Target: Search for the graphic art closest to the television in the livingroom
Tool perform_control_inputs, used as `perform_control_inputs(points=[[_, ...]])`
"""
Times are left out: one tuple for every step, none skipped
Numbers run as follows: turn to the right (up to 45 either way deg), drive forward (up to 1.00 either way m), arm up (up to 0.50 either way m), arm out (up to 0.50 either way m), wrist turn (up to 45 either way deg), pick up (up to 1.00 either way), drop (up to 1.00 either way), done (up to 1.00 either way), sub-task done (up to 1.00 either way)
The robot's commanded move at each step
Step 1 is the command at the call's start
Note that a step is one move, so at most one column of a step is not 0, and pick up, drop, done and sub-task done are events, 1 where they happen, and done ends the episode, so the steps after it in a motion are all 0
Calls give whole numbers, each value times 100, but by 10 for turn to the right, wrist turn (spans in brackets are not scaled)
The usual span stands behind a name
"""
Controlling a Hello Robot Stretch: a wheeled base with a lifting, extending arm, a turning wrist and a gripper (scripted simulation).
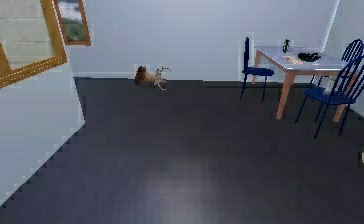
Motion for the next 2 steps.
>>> perform_control_inputs(points=[[0,70,0,0,0,0,0,0,0],[450,0,0,0,0,0,0,0,0]])
